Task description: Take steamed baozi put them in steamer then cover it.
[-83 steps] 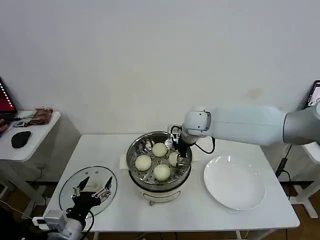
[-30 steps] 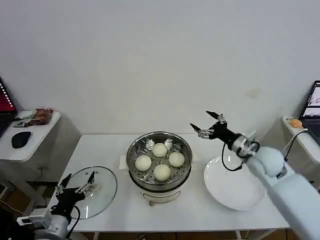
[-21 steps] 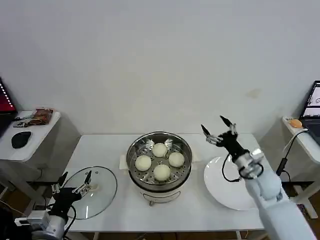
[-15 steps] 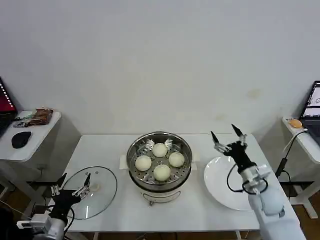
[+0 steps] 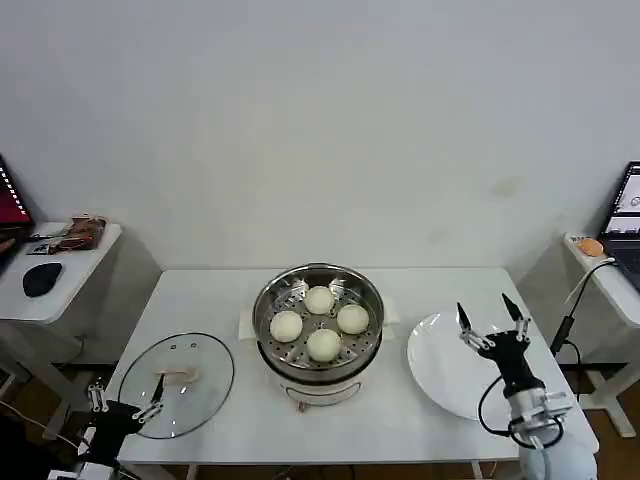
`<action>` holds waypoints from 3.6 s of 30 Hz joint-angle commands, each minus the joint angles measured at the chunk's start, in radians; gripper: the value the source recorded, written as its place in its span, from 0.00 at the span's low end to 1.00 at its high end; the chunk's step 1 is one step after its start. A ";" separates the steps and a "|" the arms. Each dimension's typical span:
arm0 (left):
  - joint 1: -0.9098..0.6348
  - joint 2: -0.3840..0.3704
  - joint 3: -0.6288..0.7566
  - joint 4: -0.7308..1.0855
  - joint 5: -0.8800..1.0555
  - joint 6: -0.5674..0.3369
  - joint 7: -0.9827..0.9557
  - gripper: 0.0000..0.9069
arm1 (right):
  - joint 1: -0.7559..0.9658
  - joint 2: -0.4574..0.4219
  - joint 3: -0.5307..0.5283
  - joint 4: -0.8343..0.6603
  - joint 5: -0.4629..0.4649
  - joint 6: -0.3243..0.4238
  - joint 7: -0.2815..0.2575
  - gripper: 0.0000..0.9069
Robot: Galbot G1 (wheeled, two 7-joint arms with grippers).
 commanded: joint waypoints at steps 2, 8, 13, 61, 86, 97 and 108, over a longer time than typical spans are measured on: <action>-0.014 0.039 -0.025 0.184 0.477 -0.159 -0.081 1.00 | -0.101 0.041 0.051 0.024 -0.016 0.038 -0.020 1.00; -0.043 0.049 -0.013 0.241 0.629 -0.173 -0.097 1.00 | -0.117 0.045 0.069 0.026 -0.015 0.047 -0.027 1.00; -0.090 0.065 0.016 0.308 0.701 -0.172 -0.089 1.00 | -0.124 0.044 0.083 0.013 -0.016 0.047 -0.031 1.00; -0.356 0.063 0.149 0.443 0.821 -0.140 -0.062 0.97 | -0.123 0.046 0.081 -0.046 -0.034 0.050 -0.064 1.00; -0.502 0.031 0.236 0.551 0.862 -0.130 -0.048 0.69 | -0.139 0.050 0.088 -0.046 -0.046 0.078 -0.065 1.00; -0.551 0.015 0.268 0.614 0.883 -0.131 -0.051 0.62 | -0.148 0.057 0.089 -0.046 -0.054 0.086 -0.065 1.00; -0.579 -0.006 0.275 0.651 0.890 -0.130 -0.055 0.30 | -0.158 0.066 0.084 -0.047 -0.067 0.096 -0.063 1.00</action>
